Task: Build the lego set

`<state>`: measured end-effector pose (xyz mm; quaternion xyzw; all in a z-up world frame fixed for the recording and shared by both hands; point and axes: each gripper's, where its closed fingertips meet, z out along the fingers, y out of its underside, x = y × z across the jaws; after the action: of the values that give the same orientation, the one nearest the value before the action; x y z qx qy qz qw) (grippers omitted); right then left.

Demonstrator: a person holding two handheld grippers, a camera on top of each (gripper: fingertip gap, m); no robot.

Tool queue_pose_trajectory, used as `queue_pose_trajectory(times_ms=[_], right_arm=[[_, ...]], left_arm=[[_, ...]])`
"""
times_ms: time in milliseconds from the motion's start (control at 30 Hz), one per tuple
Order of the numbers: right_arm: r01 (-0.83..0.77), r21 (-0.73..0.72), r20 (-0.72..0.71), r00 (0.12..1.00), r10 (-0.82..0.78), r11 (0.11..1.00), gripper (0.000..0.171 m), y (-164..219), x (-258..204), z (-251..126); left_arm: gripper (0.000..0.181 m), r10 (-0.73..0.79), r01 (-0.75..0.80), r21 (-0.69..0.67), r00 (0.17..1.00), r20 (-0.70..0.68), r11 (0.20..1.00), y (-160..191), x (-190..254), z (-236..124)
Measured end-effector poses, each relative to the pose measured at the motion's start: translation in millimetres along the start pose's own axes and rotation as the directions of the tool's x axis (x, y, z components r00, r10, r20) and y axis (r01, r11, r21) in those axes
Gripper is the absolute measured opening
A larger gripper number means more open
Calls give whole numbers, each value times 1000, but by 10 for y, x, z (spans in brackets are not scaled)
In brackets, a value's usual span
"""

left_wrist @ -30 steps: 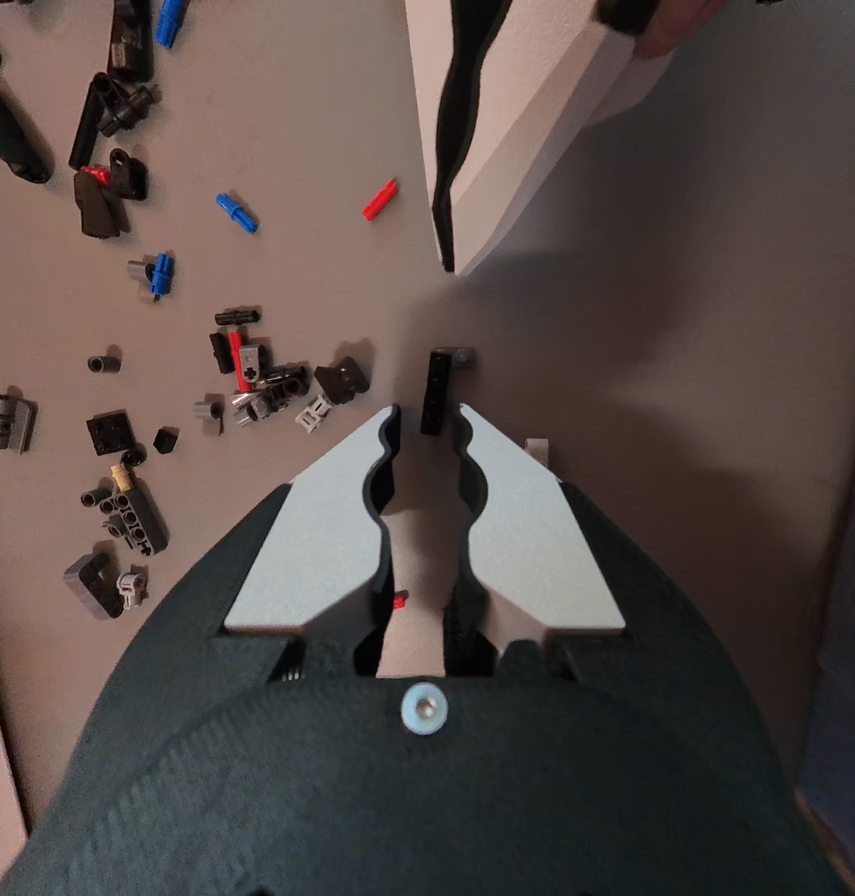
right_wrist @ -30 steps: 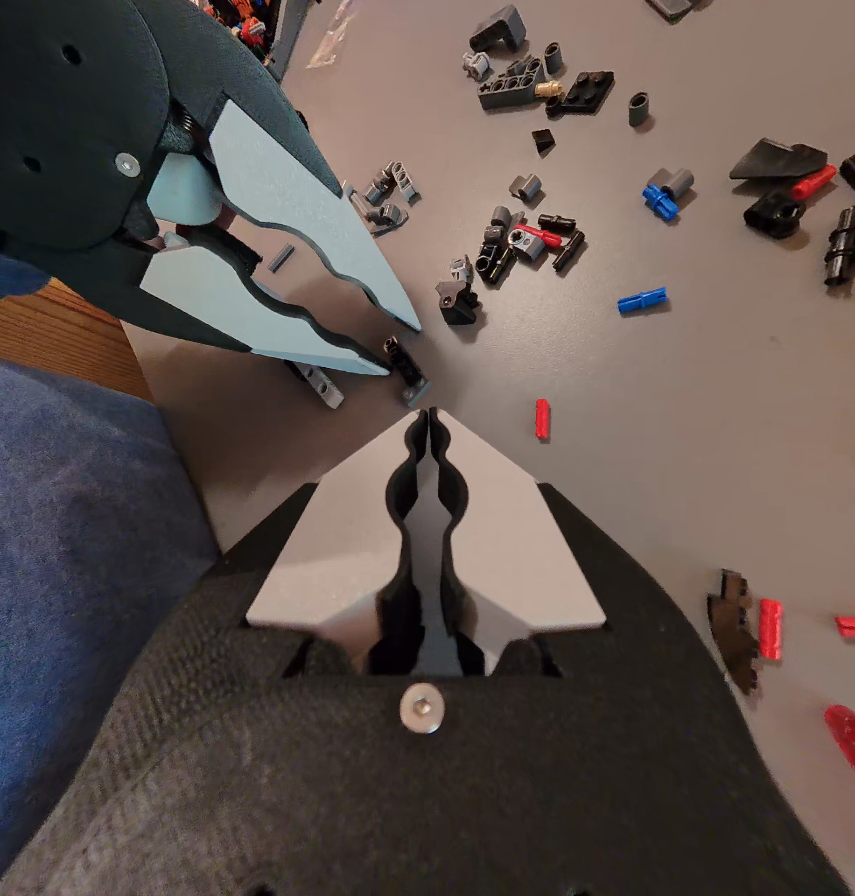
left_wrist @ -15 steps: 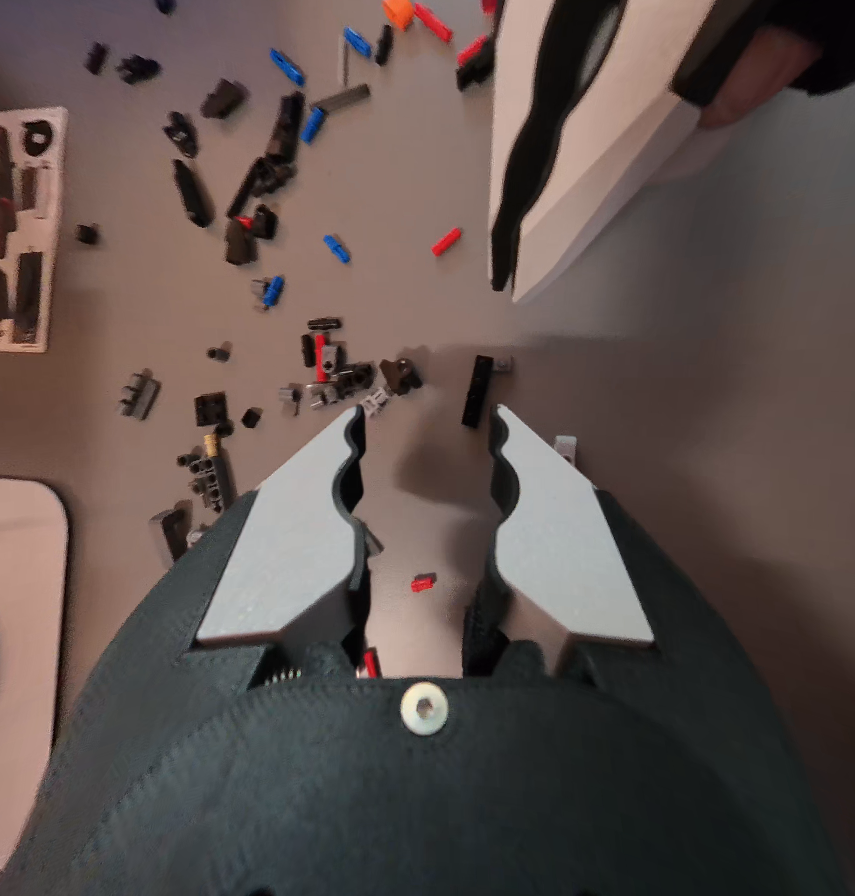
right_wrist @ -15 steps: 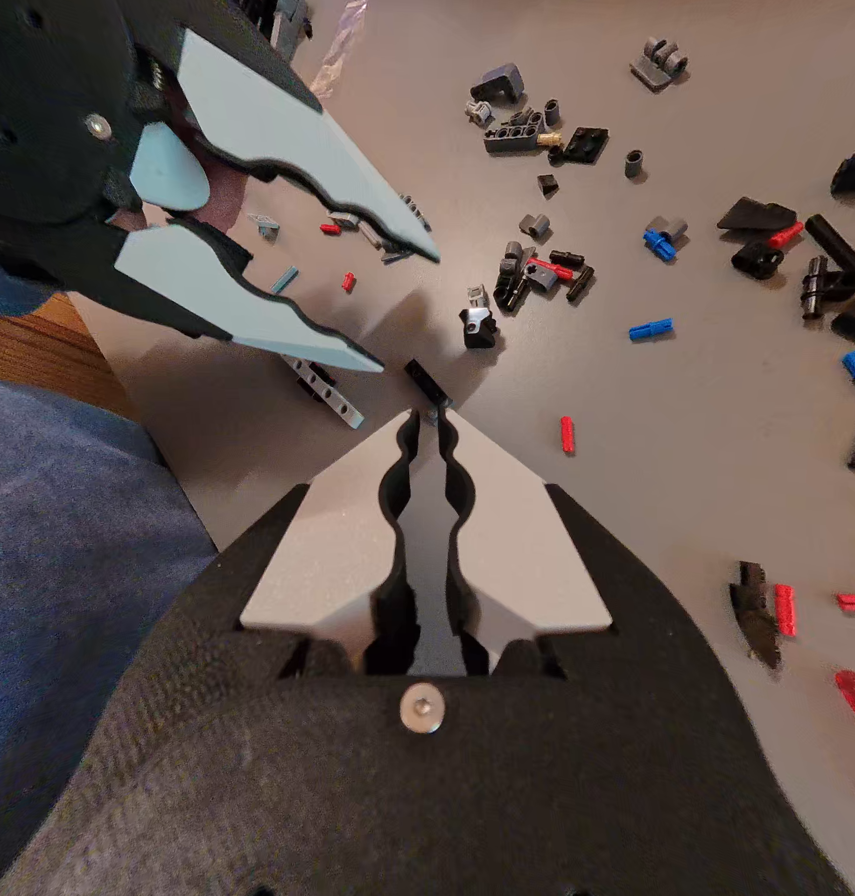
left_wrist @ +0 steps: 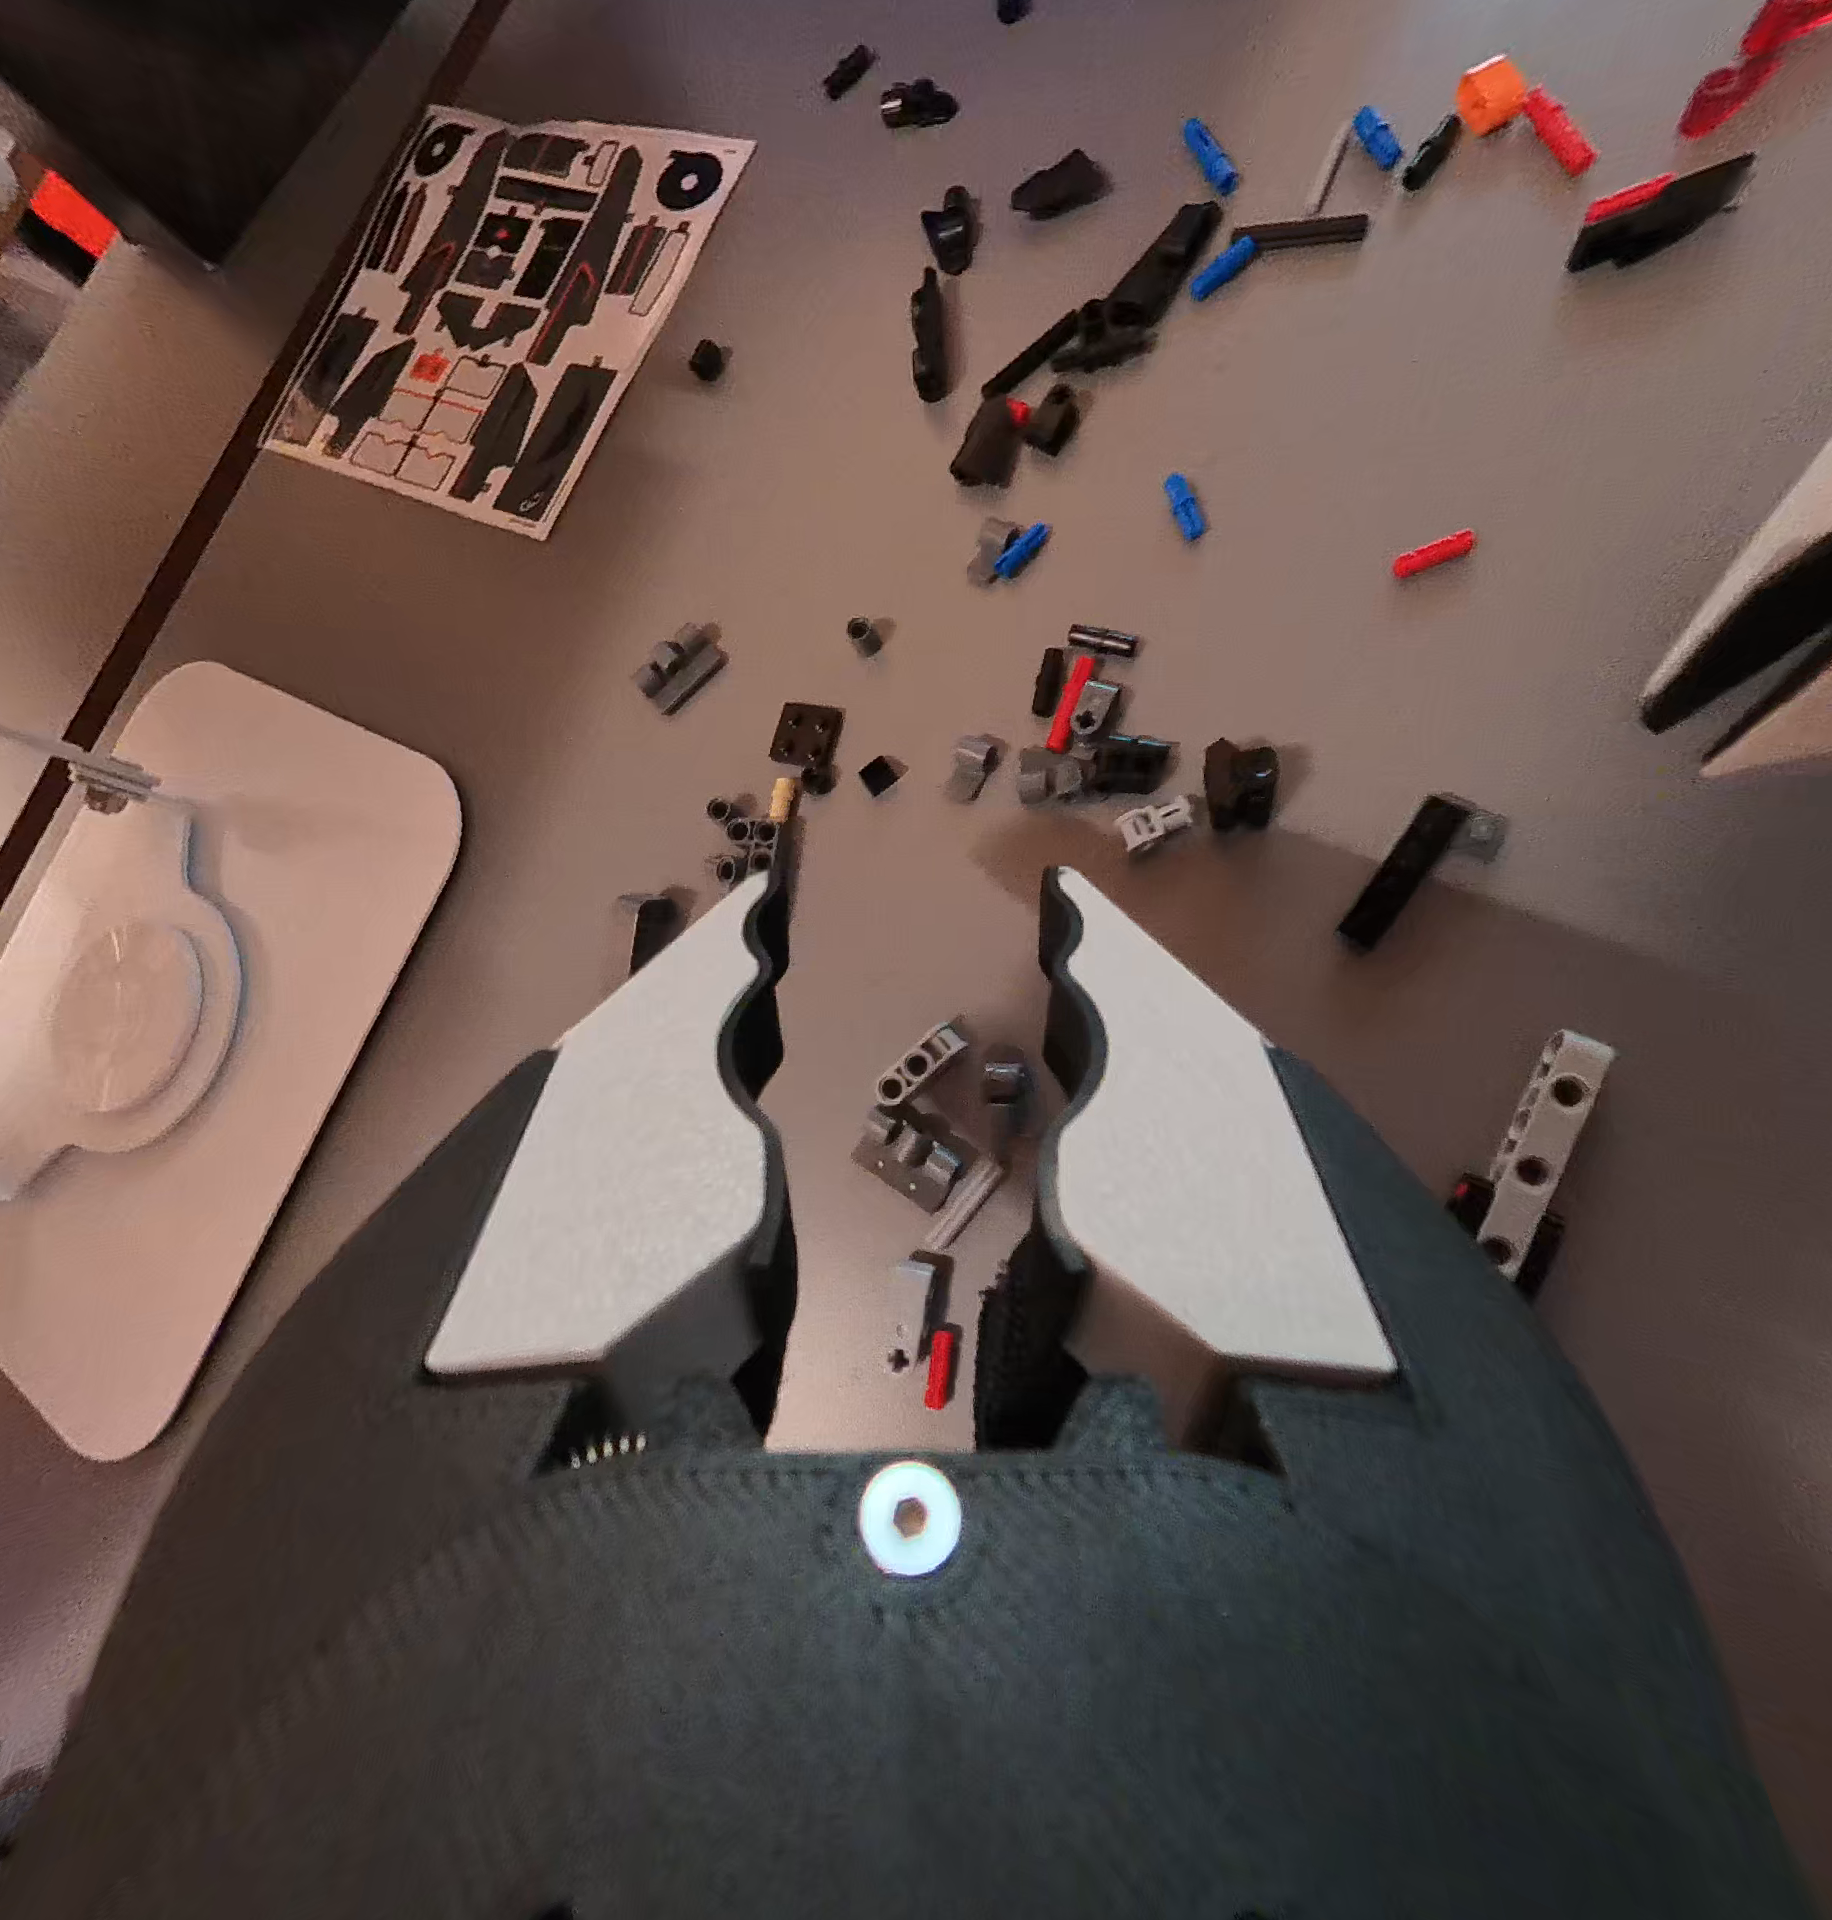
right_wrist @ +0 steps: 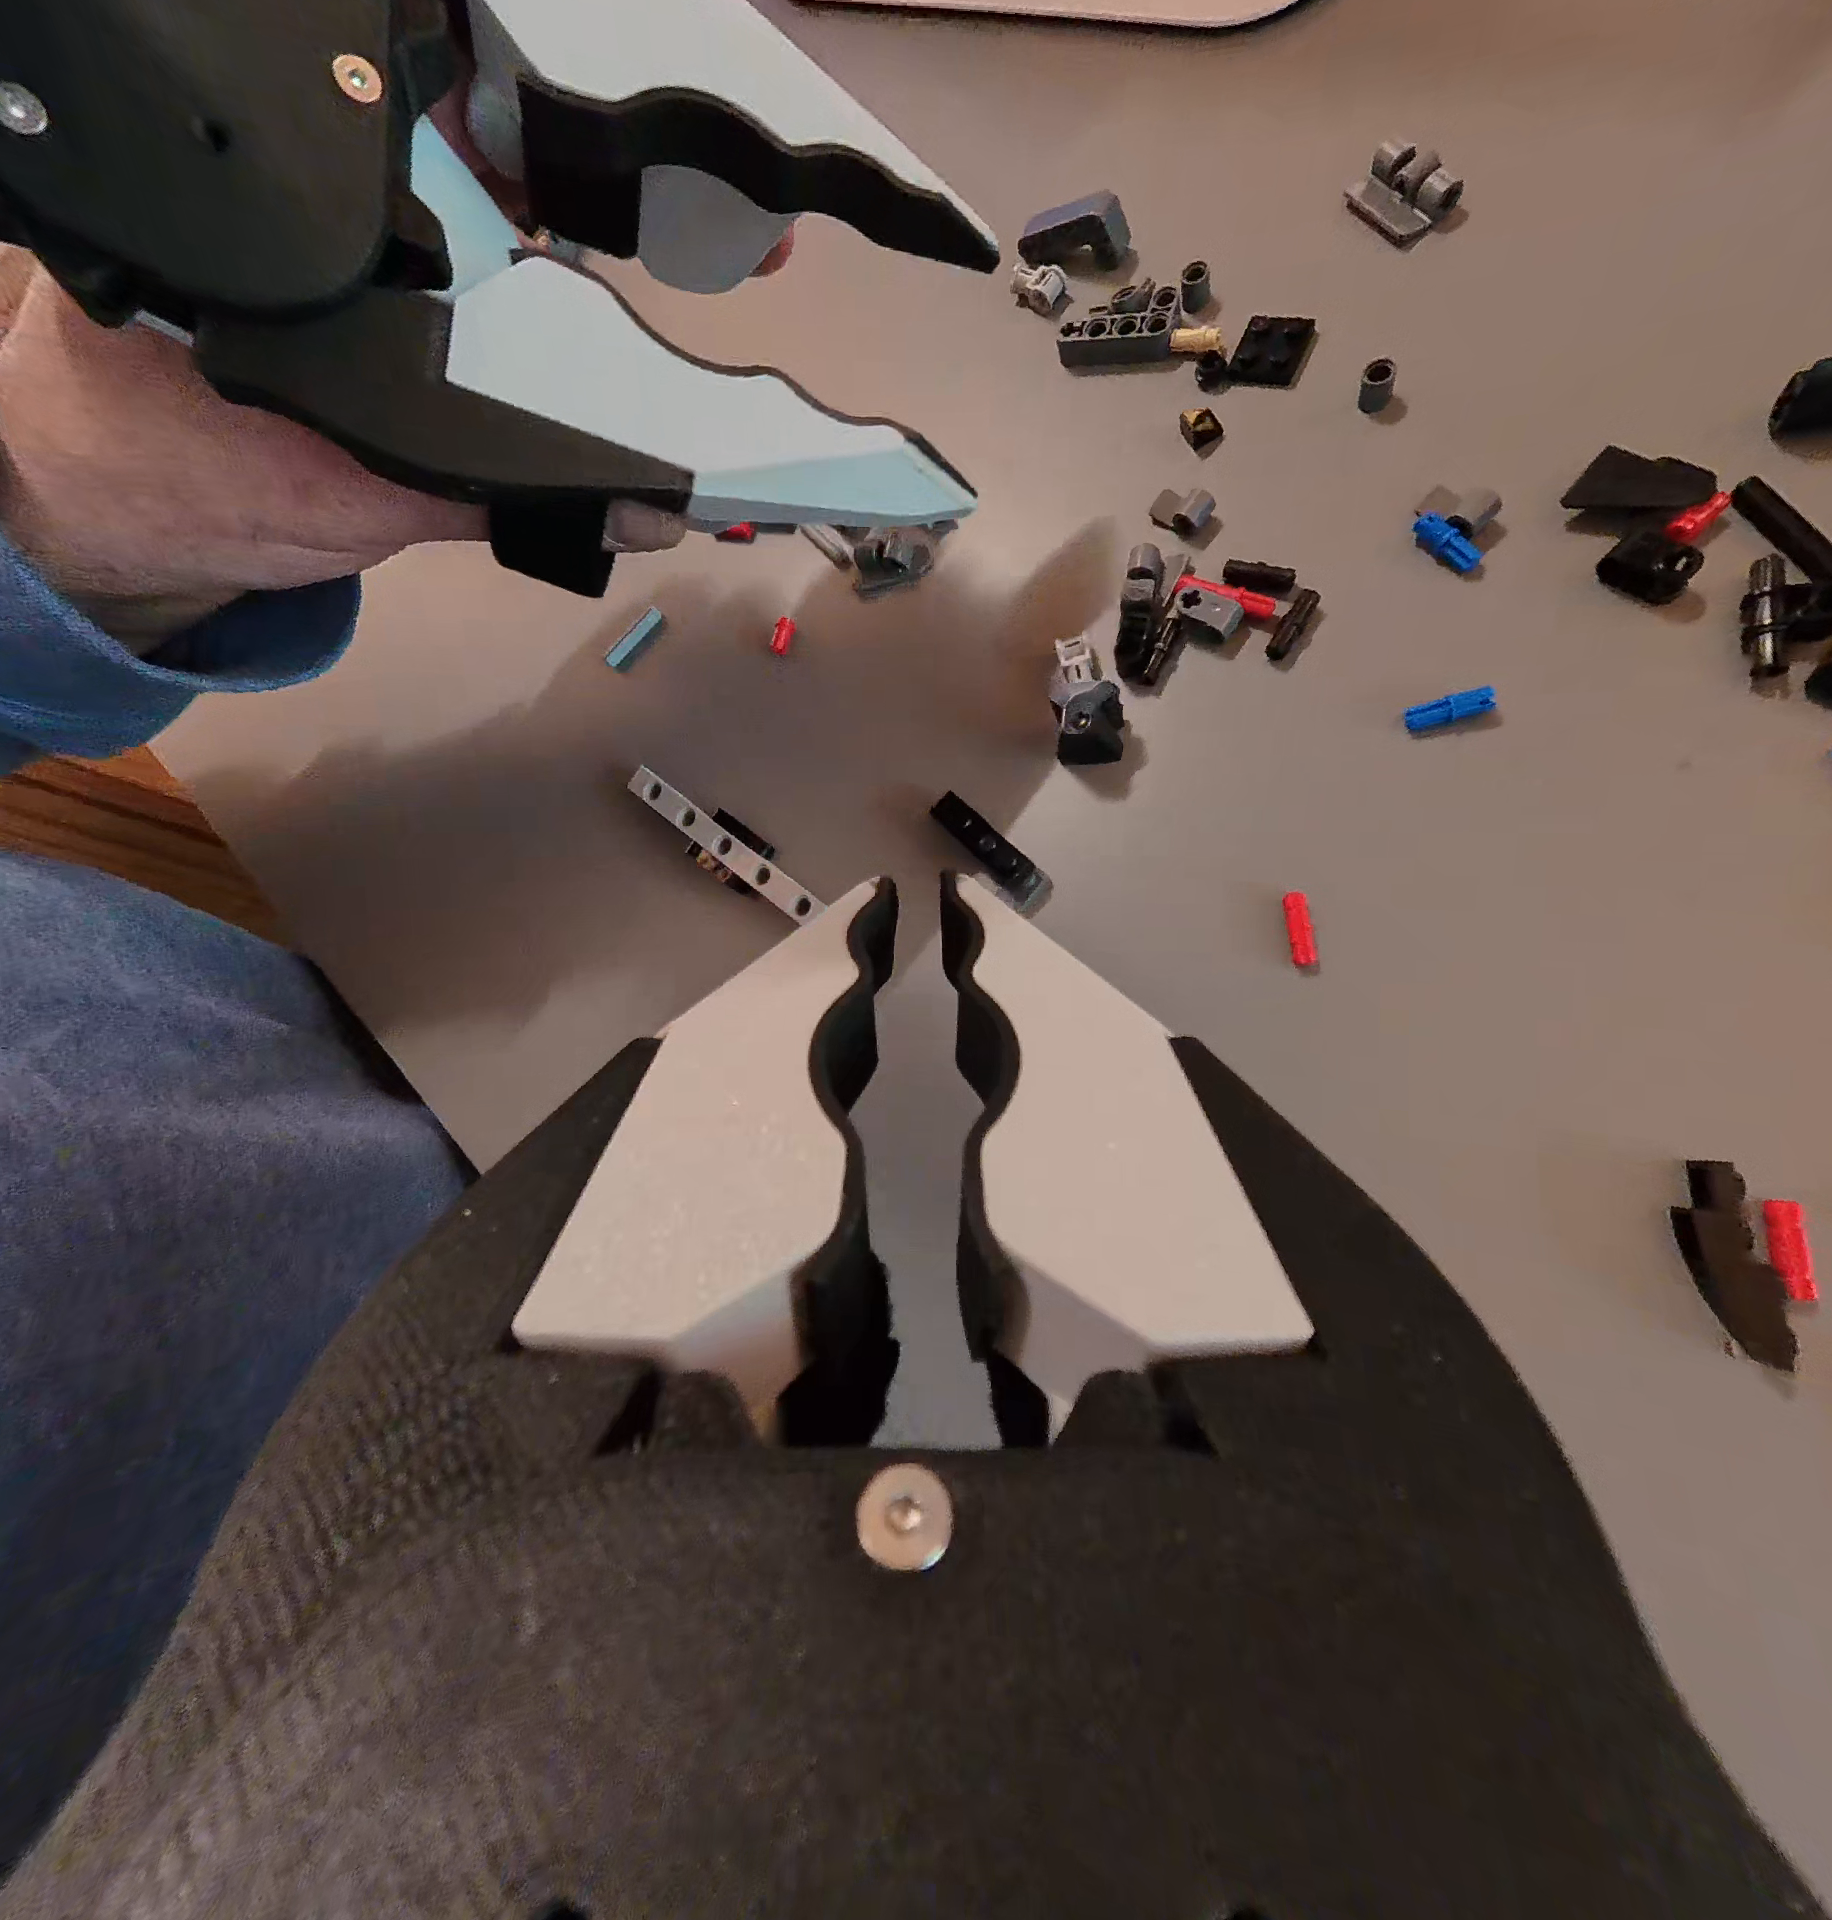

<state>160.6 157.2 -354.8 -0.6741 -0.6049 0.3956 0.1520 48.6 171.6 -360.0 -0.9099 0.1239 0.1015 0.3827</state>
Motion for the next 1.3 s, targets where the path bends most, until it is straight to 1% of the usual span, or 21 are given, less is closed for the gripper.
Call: queue_pose_trajectory(times_ms=[133, 300, 433, 567, 600, 633, 667, 733, 767, 800, 867, 1300], right_arm=[[1, -5, -5, 1000, -1, 1000, 6, 6, -26, 13], [11, -1, -15, 1000, -11, 1000, 8, 3, -5, 15], [15, -8, -18, 1000, -15, 1000, 8, 18, 23, 12], [20, -9, -9, 1000, -20, 1000, 8, 23, 34, 2], [21, -11, -4, 1000, -21, 1000, 8, 26, 35, -1], [21, -11, -4, 1000, -21, 1000, 8, 26, 44, -8], [21, -9, -4, 1000, -21, 1000, 8, 23, 57, -17], [20, -7, -2, 1000, -20, 1000, 8, 19, 76, -38], [21, -6, -5, 1000, -21, 1000, 8, 18, 91, -51], [21, -5, -6, 1000, -21, 1000, 8, 19, 102, -63], [20, -4, -9, 1000, -20, 1000, 8, 26, 119, -82], [5, 8, -6, 1000, -5, 1000, 7, 72, 147, -83]], left_arm=[[48, -28, 28, -5, 1000, -5, 1000, 34, -11, 18], [47, -19, 19, -2, 1000, -23, 1000, 43, 31, 1], [43, -13, 14, 9, 999, -52, 1000, 39, 79, -27], [33, -11, 15, 36, 994, -109, 999, 10, 176, -54], [25, 0, 7, 47, 987, -158, 999, -10, 257, -65], [23, 22, -7, 67, 976, -215, 998, -46, 357, -84], [22, 47, -28, 81, 970, -238, 996, -71, 412, -95], [12, 155, -125, 111, 932, -327, 986, -93, 618, -131], [12, 204, -178, 105, 916, -345, 978, -70, 679, -127], [11, 232, -214, 91, 914, -333, 973, -53, 681, -99], [10, 260, -243, 93, 895, -363, 966, -49, 740, -87], [6, 293, -285, 78, 875, -385, 955, -42, 800, -27]])
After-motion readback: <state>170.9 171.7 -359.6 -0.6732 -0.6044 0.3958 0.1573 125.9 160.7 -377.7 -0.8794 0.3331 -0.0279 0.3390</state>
